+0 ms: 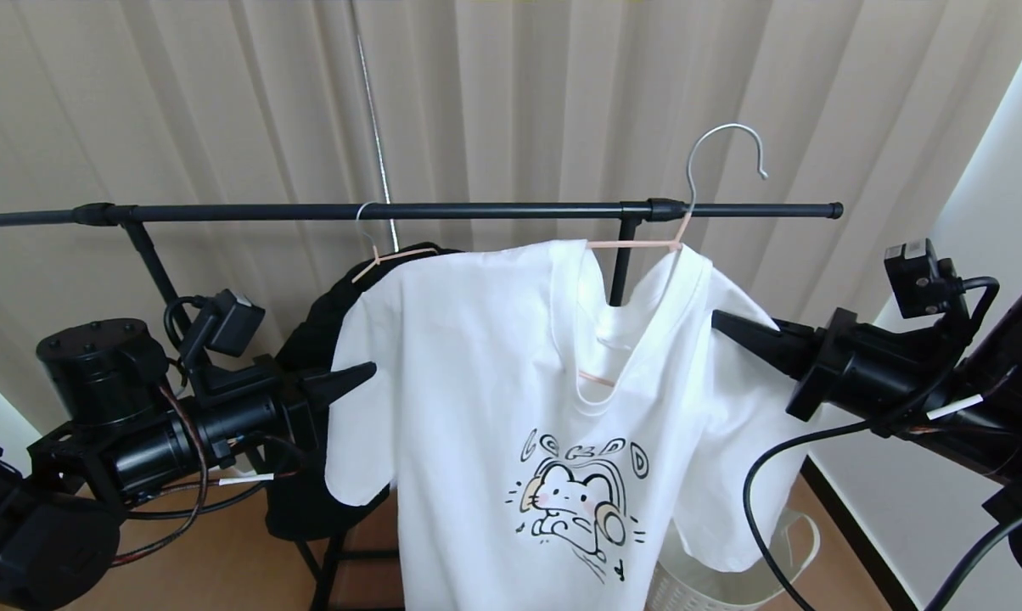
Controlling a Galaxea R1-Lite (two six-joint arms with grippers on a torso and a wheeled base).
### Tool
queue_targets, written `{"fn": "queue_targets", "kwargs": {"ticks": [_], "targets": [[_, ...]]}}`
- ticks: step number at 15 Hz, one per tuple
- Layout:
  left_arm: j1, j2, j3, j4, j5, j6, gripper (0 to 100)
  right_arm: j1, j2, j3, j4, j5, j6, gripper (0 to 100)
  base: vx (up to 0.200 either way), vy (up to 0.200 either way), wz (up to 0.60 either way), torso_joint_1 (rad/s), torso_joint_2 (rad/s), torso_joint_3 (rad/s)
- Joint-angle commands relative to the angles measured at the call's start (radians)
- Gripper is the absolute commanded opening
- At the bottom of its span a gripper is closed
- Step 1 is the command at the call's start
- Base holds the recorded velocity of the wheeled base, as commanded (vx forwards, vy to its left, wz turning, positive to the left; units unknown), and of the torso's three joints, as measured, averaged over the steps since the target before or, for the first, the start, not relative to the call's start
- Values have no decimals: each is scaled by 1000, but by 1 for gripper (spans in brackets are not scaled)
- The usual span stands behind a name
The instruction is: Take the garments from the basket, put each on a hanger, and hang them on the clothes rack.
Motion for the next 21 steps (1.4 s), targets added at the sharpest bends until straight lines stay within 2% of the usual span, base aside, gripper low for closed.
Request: {"fn": "queue_targets", "kwargs": {"ticks": [1, 9, 20, 21], "targets": [[0, 2, 0, 0, -2, 0, 0, -8, 17, -1, -11, 0, 14, 0, 0, 0, 0, 0, 0, 0], [0, 6, 1, 0, -2, 0, 0, -8, 17, -9, -11, 0, 29, 0, 0, 0, 0, 0, 0, 0], [42, 46, -14, -2, -3, 1, 0, -11, 20, -10, -23, 0, 31, 0, 0, 0, 0, 0, 0, 0], [40, 49, -7, -34, -3, -2, 0, -11, 20, -9, -23, 0, 31, 0, 0, 0, 0, 0, 0, 0]]}}
